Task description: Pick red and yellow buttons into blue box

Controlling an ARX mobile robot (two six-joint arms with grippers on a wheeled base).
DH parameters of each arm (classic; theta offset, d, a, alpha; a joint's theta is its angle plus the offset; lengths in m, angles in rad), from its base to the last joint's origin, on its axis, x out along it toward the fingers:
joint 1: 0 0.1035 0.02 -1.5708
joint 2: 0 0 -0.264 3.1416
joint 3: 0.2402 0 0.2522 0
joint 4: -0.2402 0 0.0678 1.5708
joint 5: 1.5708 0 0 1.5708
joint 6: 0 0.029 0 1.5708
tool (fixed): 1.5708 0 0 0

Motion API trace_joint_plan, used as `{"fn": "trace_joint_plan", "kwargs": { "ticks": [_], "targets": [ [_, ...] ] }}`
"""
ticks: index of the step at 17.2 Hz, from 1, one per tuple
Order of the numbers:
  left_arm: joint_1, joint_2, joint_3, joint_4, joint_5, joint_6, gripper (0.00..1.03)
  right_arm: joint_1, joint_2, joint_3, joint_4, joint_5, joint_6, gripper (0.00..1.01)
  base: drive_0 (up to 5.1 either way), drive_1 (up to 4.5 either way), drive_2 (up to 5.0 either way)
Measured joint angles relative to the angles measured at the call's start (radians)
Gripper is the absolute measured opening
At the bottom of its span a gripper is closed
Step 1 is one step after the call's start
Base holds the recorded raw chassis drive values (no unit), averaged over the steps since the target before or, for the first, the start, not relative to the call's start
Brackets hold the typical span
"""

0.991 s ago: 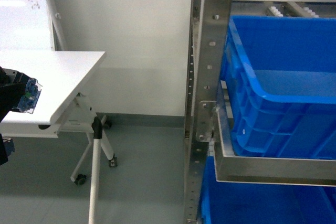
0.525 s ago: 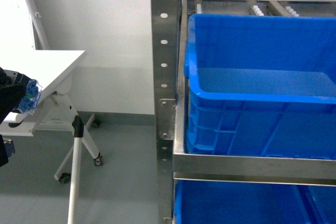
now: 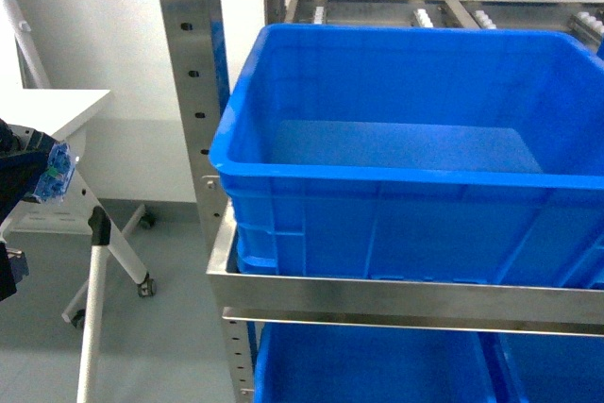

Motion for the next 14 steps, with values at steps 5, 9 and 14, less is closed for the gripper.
{"fn": "trace_joint_plan", "kwargs": {
  "ticks": [5,9,14],
  "targets": [
    [0.000,-0.001,0.000,0.002,0.000,0.000,0.22,0.000,0.000,0.000,0.003,0.000,0.000,0.29,5.0,-2.39,-2.4],
    [0.000,-0.001,0.000,0.000,0.000,0.000,0.22,0.000,0.000,0.000,0.000,0.000,0.000,0.29,5.0,-2.38,-2.4],
    [0.000,0.000,0.000,-0.003,0.000,0.000,0.22,0.000,0.000,0.000,0.001,0.001,0.000,0.29,5.0,-2.39,-2.4]
  ]
}}
